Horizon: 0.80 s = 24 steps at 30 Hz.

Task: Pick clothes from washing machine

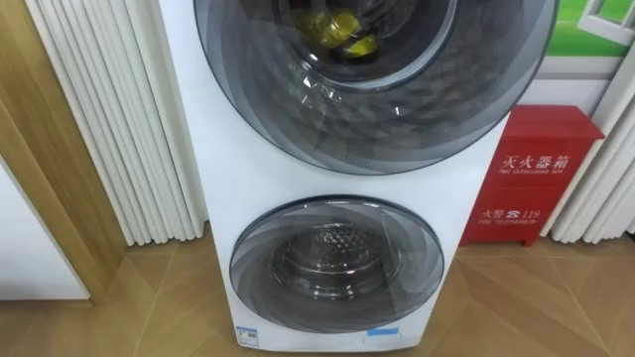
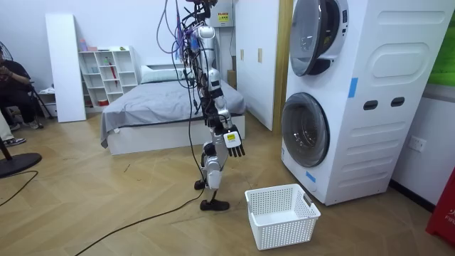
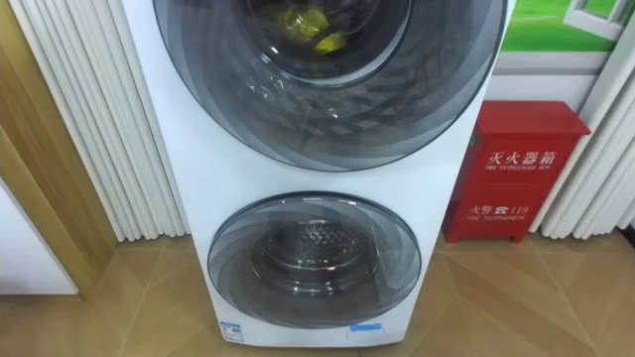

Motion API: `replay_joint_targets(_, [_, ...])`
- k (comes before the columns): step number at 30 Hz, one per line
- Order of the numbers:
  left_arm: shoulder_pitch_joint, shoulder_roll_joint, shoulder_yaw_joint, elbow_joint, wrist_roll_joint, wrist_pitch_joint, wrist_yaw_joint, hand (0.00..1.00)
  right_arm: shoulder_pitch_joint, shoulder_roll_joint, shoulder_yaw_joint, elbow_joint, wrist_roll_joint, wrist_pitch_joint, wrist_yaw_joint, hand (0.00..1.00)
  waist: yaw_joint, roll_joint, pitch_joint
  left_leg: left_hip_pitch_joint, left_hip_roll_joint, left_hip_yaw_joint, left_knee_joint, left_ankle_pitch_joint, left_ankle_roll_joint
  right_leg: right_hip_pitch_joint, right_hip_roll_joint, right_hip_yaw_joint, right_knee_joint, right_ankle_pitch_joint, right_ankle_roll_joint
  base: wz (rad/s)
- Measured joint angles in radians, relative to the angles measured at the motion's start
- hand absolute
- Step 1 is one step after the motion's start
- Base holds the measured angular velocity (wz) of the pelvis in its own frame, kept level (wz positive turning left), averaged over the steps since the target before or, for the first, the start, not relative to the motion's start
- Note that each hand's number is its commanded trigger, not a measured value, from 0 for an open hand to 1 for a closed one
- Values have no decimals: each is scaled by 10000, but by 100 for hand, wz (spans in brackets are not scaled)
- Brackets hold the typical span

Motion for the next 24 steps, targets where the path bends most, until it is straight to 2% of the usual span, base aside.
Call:
replay_joint_targets(10, [-89, -2, -10, 3, 0, -124, 212, 0, -7, -5, -12, 10, 100, -7, -13, 0, -19, 22, 8, -5, 3, -7, -27, -1, -1, -5, 4, -1, 9, 0, 0, 0])
replay_joint_targets(13, [-75, -4, -15, 2, -6, -124, 211, 0, 1, -1, -34, 59, 436, 1, -143, 0, -18, 99, -14, 22, 8, -30, -137, -1, -1, -10, 18, 3, 7, 0, 0, 0])
replay_joint_targets(16, [-58, -6, -5, 3, -131, -131, 191, 0, 7, 26, -247, 59, 443, 3, -316, 0, -26, 98, 14, 34, 5, -10, -141, -1, 0, 25, 15, 27, 15, 0, 0, 0])
replay_joint_targets(19, [-80, -14, 24, -21, -220, -177, 129, 0, 54, 35, -701, -18, 556, 39, -654, 0, -25, 98, 12, 31, 4, -10, -140, -1, -1, 15, 9, 15, 21, 0, 0, 0])
replay_joint_targets(21, [-111, 5, 82, -52, -592, -277, 48, 0, 63, -21, -1326, -543, 990, 153, -1023, 0, -62, 73, 40, 39, 0, 6, -137, 0, 0, 28, 2, 4, 21, -1, 2, 0])
replay_joint_targets(24, [-112, 20, 399, -55, -562, -367, -60, 0, -129, -95, -2300, -1606, 1225, 216, -1567, 0, -102, 16, 62, 127, -3, 98, -143, 1, 1, -12, 10, 105, 29, -9, 10, -7])
